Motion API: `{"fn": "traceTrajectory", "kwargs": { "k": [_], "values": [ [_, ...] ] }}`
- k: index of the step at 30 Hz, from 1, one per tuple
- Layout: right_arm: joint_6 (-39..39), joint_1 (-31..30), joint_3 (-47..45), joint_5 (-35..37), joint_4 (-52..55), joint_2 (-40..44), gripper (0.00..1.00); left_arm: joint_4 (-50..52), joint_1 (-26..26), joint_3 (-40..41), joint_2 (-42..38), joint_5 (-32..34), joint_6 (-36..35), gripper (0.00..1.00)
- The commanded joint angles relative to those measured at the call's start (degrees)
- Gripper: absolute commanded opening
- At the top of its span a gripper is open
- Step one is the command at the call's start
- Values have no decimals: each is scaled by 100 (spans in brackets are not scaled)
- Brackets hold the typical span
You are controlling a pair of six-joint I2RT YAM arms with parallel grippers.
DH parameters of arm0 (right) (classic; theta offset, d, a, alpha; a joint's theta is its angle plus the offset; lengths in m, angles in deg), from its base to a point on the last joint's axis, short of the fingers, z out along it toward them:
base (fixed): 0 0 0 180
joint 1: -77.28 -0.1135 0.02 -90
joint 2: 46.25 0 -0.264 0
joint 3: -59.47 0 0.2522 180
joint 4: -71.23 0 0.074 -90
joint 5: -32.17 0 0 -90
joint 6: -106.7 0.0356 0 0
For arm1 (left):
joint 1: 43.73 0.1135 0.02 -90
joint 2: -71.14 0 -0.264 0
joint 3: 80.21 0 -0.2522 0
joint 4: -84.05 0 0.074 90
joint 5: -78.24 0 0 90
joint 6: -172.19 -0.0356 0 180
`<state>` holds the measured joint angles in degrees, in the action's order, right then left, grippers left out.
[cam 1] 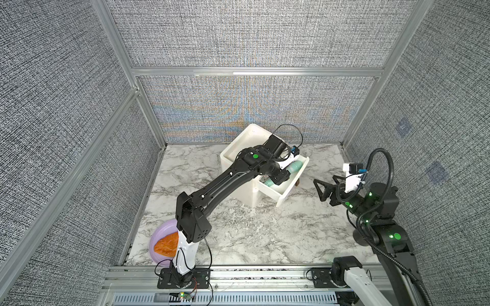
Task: Take the microphone out of the drawer
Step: Pick up the microphone from the drawer.
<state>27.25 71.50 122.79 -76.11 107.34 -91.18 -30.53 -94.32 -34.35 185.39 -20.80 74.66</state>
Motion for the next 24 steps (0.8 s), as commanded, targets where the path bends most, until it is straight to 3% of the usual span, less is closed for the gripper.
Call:
{"fn": "traceTrajectory", "kwargs": {
  "k": [1,24],
  "values": [
    [-61,1,-2,-20,45,58,98,170,-22,-161,195,145,-107,52],
    [-71,4,-60,-224,15,381,98,635,-49,-654,877,518,-110,44]
  ]
}}
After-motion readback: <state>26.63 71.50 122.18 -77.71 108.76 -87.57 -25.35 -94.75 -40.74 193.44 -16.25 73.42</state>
